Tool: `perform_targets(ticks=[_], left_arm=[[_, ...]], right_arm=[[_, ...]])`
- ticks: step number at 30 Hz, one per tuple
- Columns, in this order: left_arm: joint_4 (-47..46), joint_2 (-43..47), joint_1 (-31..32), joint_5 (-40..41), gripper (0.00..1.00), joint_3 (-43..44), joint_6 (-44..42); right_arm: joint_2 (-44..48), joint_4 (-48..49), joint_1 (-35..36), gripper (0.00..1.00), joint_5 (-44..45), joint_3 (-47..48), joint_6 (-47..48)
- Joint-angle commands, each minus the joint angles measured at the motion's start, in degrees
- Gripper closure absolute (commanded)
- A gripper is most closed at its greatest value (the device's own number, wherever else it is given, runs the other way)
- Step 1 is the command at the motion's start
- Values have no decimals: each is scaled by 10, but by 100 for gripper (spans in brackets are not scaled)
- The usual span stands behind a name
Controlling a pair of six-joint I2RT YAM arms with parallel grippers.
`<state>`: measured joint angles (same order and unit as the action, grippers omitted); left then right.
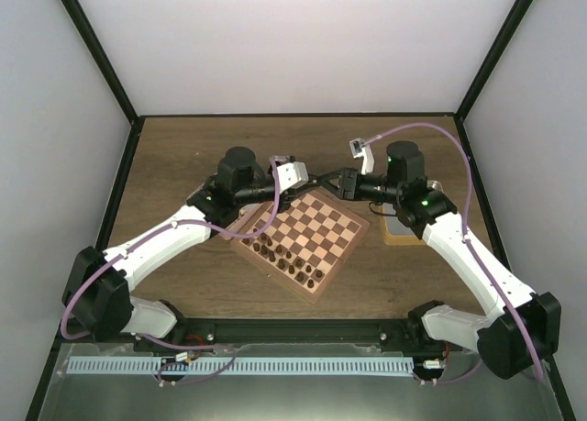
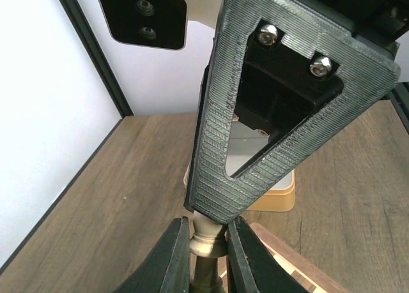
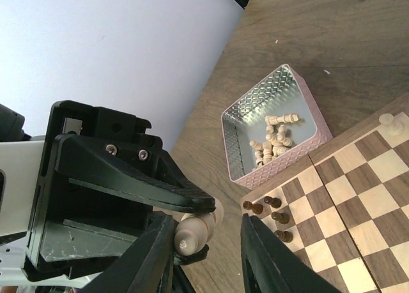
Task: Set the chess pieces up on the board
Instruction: Place the chess piece on the chessboard.
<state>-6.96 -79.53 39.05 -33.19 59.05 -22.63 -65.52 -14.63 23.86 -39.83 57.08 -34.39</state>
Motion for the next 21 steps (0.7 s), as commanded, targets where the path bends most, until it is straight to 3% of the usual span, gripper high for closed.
perform_targets(ticks=[1,11,16,18,21], left_arm=[[-40,7,3,-10,86,-10,-36],[-41,8,3,-18,85,-15,-47],[-41,10,3,-11,84,-19,-45],[-44,11,3,2,79,-19,-29],[-46,13,4,38,59,-15,15]], right_arm=[[3,16,5,70,-9,11,-16],[-7,42,15,75,-30,-5,-44],[-10,37,17,88,-31,-4,-46],[-8,34,18,92,-17,-4,-45],[-4,34,18,93,5,-2,-42]])
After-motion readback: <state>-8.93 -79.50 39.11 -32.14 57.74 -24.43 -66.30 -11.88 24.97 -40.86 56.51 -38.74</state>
